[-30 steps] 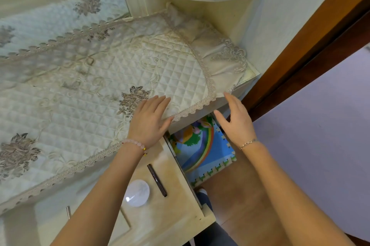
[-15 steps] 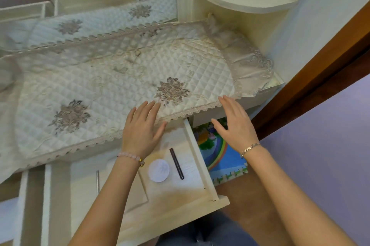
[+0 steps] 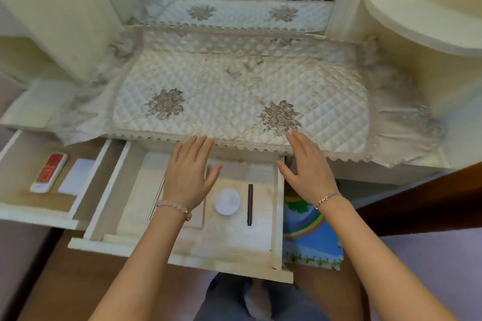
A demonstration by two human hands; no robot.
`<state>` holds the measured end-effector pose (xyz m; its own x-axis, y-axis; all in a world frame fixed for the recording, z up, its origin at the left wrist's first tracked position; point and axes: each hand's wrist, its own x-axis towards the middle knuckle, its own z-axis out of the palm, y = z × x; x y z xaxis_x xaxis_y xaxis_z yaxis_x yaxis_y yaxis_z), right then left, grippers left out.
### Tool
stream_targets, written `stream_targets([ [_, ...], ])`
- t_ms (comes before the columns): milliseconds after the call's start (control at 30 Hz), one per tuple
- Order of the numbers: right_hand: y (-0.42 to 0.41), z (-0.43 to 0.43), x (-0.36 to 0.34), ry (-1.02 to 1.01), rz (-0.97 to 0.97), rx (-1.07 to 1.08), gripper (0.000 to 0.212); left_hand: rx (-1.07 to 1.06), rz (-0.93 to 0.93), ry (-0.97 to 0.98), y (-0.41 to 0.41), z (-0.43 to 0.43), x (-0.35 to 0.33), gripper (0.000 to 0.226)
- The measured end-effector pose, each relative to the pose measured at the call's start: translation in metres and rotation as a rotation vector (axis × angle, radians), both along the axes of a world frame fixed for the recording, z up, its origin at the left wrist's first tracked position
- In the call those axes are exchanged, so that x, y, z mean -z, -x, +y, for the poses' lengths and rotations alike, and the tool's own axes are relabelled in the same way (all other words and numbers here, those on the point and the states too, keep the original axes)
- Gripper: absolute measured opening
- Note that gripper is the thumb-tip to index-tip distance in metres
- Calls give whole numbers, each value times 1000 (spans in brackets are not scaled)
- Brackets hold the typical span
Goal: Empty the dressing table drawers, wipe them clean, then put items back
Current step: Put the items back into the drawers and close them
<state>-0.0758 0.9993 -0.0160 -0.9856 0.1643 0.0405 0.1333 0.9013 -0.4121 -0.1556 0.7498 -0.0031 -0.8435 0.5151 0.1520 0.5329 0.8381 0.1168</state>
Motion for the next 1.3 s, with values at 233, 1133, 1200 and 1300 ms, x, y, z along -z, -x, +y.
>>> stream_targets([
  [233, 9, 24, 12, -24, -53, -219, 65, -225, 18, 2, -43, 1, 16, 57],
  [1133, 59, 3, 40, -53, -50, -508, 63, -1460, -749, -2012, -163, -27, 77, 68],
  [1200, 61, 6, 42, -59, -54, -499, 63, -1441, -770, -2075, -165, -30, 78, 72],
  [1300, 64, 9, 47, -74, -63, -492, 63, -1432, -795, -2113, -165, -37, 81, 75],
])
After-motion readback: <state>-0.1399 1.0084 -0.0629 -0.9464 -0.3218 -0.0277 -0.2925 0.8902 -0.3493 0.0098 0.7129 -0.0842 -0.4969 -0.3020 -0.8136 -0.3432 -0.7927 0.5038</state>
